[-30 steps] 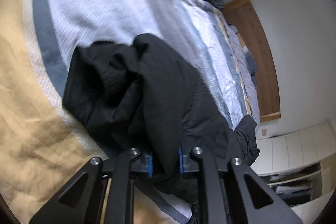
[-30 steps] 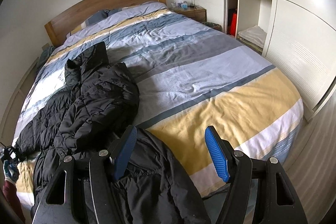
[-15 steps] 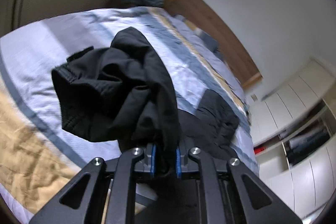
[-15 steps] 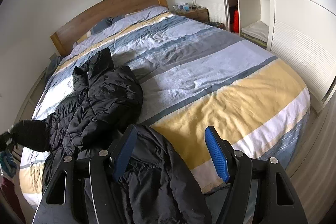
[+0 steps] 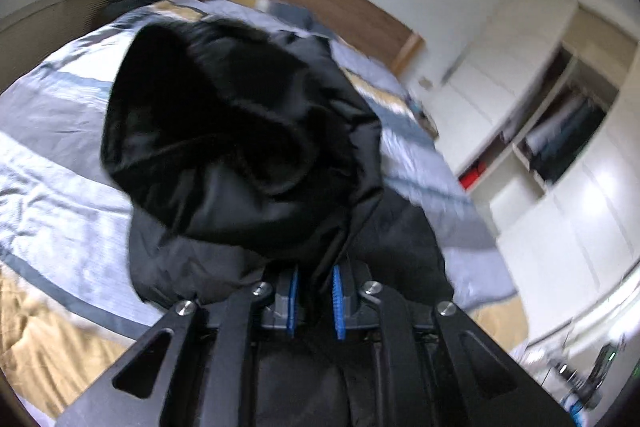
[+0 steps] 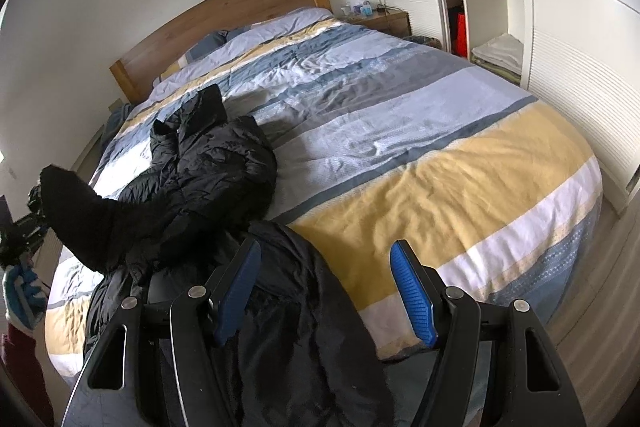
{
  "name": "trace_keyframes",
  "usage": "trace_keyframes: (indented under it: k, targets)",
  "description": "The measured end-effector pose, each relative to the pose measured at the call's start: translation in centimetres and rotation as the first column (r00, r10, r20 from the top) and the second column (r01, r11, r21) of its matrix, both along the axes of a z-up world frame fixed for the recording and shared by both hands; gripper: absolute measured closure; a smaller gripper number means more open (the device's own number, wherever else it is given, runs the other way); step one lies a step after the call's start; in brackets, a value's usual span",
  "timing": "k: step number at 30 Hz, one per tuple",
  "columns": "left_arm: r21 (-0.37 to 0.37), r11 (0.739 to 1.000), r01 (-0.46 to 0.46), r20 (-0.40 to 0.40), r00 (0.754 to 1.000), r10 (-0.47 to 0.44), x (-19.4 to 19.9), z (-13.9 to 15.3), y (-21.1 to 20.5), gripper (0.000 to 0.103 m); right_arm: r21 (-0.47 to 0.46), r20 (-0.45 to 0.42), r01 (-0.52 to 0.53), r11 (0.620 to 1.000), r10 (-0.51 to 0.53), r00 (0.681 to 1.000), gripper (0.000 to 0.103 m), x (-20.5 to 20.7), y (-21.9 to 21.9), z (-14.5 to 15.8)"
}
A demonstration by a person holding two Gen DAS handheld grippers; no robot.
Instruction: Fold large clothes
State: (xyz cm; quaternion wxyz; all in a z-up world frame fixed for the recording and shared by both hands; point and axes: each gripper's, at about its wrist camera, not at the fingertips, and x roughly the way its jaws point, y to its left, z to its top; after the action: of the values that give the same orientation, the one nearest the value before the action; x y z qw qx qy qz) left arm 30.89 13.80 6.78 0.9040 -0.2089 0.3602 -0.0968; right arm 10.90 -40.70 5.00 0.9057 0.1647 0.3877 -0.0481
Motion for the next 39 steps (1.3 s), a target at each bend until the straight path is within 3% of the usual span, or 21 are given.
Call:
trace_keyframes:
  k: [11, 18, 20, 22, 24, 26, 34, 39]
  targets:
    - [0.190, 0.972, 0.140, -0.150, 0.982, -0.112, 0.9, -7.2, -11.1, 0.090, 0.027, -0.013, 0.051, 0.998, -0.050, 0.999, 0.036, -2.0, -2.7, -1.0]
    - [0.286, 0.939, 0.190, -0.214, 0.968, -0.131, 0.2, -10.8, -14.2, 0.089, 0.027, -0.011, 0.056, 0.998, -0.055, 0.998, 0.035, -2.9, -2.9, -1.1]
    - [0.290, 0.937, 0.194, -0.217, 0.967, -0.133, 0.2, -11.1, -14.4, 0.086, 0.027, -0.016, 0.053, 0.998, -0.053, 0.998, 0.035, -3.0, -2.8, -1.3]
    - [0.266, 0.941, 0.207, -0.222, 0.964, -0.149, 0.2, -11.1, -14.4, 0.075, 0.024, -0.021, 0.044, 0.999, -0.044, 0.999, 0.035, -2.7, -2.5, -1.3]
    - [0.240, 0.947, 0.213, -0.211, 0.964, -0.163, 0.1, -10.9, -14.3, 0.057, 0.023, -0.023, 0.030, 0.999, -0.030, 0.999, 0.035, -2.4, -1.9, -1.4]
    - [0.230, 0.948, 0.221, -0.192, 0.965, -0.179, -0.3, -10.3, -14.7, 0.052, 0.019, -0.026, 0.011, 1.000, -0.011, 1.000, 0.035, -2.0, -1.2, -1.5]
    - [0.220, 0.936, 0.273, -0.151, 0.958, -0.244, -3.1, -7.4, -13.6, 0.051, 0.009, -0.048, -0.133, 0.991, 0.134, 0.990, 0.034, 1.8, 3.1, -1.8]
    - [0.249, 0.942, 0.223, -0.122, 0.973, -0.198, -3.8, -5.1, -9.6, 0.051, 0.003, -0.055, -0.269, 0.963, 0.269, 0.962, 0.034, 5.9, 7.7, -1.9]
